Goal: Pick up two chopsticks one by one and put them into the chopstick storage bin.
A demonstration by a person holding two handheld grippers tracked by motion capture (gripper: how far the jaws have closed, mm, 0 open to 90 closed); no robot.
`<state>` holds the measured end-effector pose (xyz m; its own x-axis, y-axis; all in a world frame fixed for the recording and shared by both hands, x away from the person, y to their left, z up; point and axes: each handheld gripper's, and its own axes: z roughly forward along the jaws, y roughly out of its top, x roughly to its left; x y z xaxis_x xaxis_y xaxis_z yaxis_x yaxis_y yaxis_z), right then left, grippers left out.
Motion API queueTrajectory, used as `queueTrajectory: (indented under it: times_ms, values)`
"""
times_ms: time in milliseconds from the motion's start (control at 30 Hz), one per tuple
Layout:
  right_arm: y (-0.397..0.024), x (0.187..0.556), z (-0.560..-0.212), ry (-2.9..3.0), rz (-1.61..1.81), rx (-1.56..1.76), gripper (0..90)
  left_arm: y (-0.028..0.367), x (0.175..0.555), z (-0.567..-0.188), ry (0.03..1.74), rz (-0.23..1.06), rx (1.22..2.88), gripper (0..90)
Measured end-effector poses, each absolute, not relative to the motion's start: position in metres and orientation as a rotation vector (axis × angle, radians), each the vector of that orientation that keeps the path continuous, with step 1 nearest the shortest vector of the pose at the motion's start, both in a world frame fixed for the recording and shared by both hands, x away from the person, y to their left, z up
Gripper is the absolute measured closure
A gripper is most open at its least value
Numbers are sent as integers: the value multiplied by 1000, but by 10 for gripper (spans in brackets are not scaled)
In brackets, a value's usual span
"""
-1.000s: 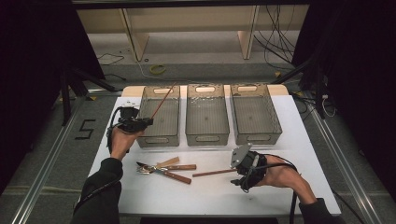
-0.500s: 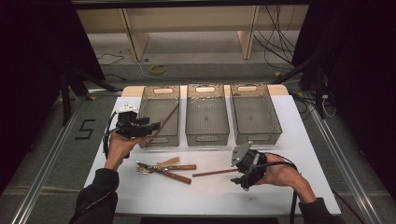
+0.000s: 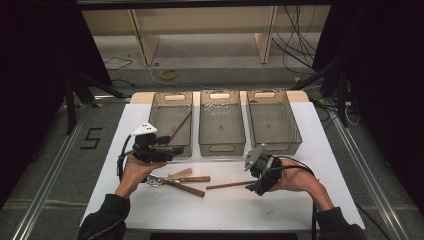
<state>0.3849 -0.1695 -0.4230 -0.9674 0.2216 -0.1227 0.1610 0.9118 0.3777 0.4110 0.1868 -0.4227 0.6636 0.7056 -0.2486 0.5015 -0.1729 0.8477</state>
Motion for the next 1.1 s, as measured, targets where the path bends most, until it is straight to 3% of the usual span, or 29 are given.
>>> queueTrajectory:
  times_ms: [333, 1100]
  values:
    - [-168, 398, -427, 2934, 531, 309, 377, 173, 395, -429, 903, 244, 1871, 204]
    - [-157, 411, -440, 3006, 354, 246, 568, 163, 358, -448, 819, 267, 1903, 190]
